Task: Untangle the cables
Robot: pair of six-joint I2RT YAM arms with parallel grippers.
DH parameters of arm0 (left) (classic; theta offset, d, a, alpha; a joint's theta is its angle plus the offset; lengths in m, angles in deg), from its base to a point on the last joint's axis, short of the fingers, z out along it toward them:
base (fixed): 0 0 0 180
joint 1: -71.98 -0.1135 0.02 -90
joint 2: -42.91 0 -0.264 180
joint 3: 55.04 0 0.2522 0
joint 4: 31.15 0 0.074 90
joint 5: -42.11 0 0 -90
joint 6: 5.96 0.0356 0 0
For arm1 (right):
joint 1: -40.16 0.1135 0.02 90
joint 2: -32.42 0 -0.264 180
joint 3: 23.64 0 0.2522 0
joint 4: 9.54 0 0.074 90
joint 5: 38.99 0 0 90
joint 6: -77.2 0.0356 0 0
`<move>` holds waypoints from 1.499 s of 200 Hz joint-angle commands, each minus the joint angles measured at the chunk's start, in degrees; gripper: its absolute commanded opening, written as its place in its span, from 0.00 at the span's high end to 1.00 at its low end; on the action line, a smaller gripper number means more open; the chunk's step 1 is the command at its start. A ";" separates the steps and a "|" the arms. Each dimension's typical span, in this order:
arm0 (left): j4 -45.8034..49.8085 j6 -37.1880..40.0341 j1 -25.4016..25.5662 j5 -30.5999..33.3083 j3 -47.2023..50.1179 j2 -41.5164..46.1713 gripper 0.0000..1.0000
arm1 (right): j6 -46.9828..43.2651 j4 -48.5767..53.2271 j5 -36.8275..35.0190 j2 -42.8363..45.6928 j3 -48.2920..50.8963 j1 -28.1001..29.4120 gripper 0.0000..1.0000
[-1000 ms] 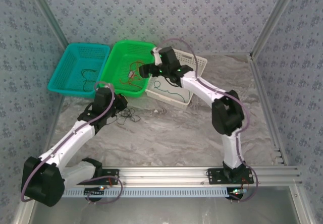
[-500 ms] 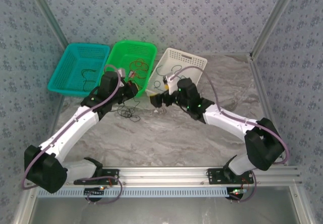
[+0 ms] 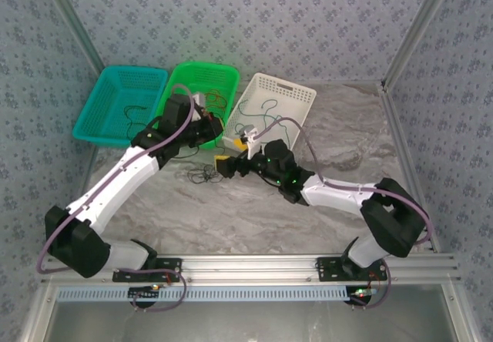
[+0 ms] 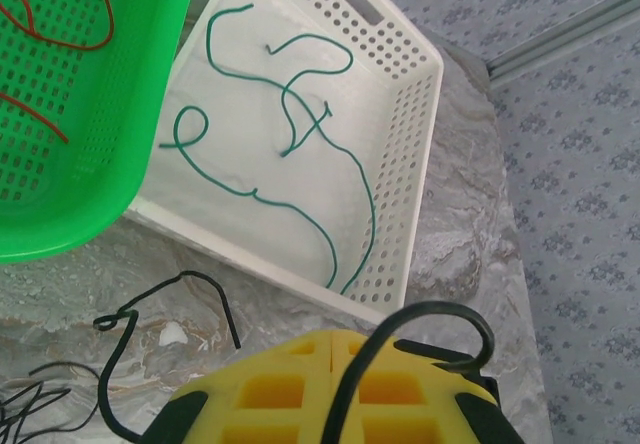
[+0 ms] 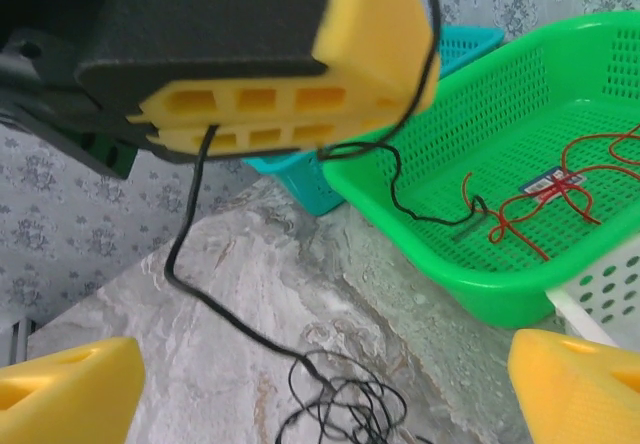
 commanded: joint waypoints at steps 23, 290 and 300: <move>0.62 0.00 0.24 -1.62 -2.06 -0.24 1.00 | -1.28 -7.54 -5.71 -7.99 -4.92 2.44 0.23; -0.66 9.77 -3.34 -2.72 14.03 2.07 0.01 | 9.81 47.19 -8.04 17.65 4.85 -7.45 1.00; -2.10 10.78 -2.50 -3.28 15.11 2.00 0.01 | 12.37 49.91 -11.18 17.16 5.09 -7.64 1.00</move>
